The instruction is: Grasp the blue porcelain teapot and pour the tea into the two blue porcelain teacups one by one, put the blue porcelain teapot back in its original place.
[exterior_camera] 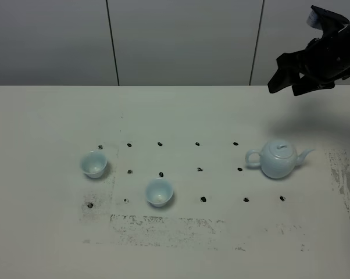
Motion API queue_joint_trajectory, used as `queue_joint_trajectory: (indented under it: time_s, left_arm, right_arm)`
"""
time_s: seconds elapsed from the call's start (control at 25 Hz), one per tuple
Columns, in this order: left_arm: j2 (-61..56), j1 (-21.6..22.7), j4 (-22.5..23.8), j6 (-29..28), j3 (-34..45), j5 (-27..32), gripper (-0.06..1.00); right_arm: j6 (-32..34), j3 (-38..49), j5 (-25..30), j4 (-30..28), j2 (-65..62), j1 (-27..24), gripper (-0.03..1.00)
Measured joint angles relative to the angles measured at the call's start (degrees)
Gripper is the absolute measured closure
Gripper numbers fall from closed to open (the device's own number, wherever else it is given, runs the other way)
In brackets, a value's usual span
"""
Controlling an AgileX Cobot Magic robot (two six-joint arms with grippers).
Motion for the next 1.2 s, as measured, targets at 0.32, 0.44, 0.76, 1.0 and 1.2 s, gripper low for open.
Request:
queue_joint_trajectory:
  time_s: [0.32,0.44,0.76,1.0,1.2]
  left_arm:
    - [0.0,0.0,0.0,0.0,0.0,0.0,0.18]
    - [0.0,0.0,0.0,0.0,0.0,0.0,0.18]
    - [0.0,0.0,0.0,0.06,0.0,0.0,0.18]
    - [0.0,0.0,0.0,0.06,0.0,0.0,0.18]
    - [0.0,0.0,0.04,0.06,0.0,0.0,0.18]
  right_arm:
    - [3.46,24.54,0.11,-8.38,-16.17,6.5,0.43]
    - [3.52,35.01,-0.01,-6.37,-22.34,8.91,0.43]
    - [13.16,36.14,-17.59,-1.25,-19.49,22.11,0.43]
    - [19.59,20.32,-17.93,-5.14,-7.32,21.17,0.43]
    - [23.32,12.65,-15.03,-7.28,-0.21,17.96,0.43]
